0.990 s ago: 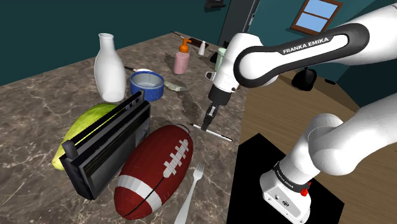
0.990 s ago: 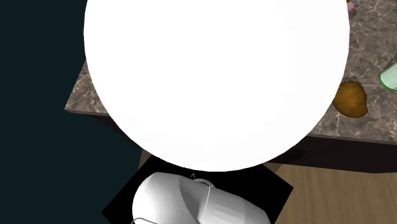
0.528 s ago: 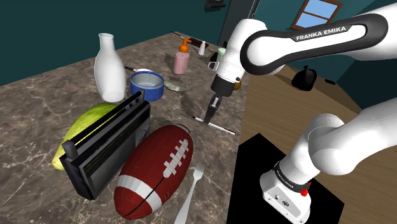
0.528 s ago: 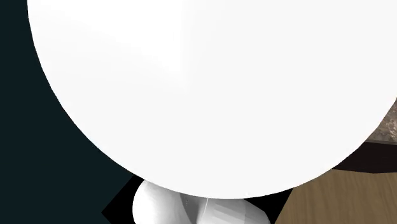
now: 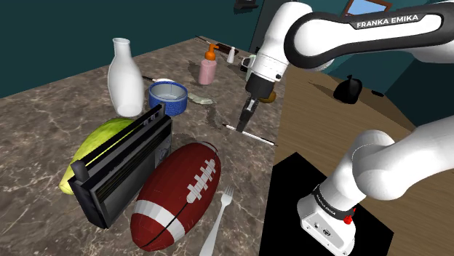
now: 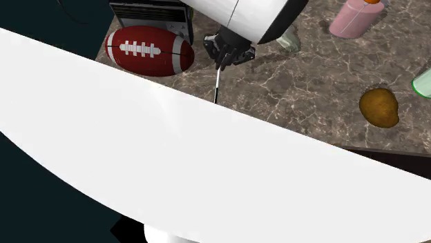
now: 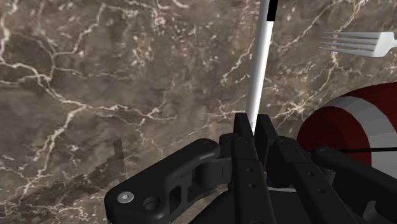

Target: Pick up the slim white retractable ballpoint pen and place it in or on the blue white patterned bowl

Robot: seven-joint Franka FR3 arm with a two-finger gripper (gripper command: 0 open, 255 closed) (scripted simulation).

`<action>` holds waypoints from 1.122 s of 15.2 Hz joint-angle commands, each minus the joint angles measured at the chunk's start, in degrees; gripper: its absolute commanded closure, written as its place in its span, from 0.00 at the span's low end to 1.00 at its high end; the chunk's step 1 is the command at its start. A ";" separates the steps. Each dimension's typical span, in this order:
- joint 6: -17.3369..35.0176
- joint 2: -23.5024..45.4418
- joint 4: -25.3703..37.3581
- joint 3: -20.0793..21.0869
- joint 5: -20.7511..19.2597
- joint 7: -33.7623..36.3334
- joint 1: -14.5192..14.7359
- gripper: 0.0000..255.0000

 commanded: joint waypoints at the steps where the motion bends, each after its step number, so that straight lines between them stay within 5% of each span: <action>1: -1.83 -0.54 1.34 -0.10 -0.35 0.62 -0.08 1.00; 12: -10.16 -2.32 8.14 -0.93 -1.84 2.92 -0.51 1.00; 17: -8.55 9.68 18.53 -0.73 -3.10 2.77 -1.39 1.00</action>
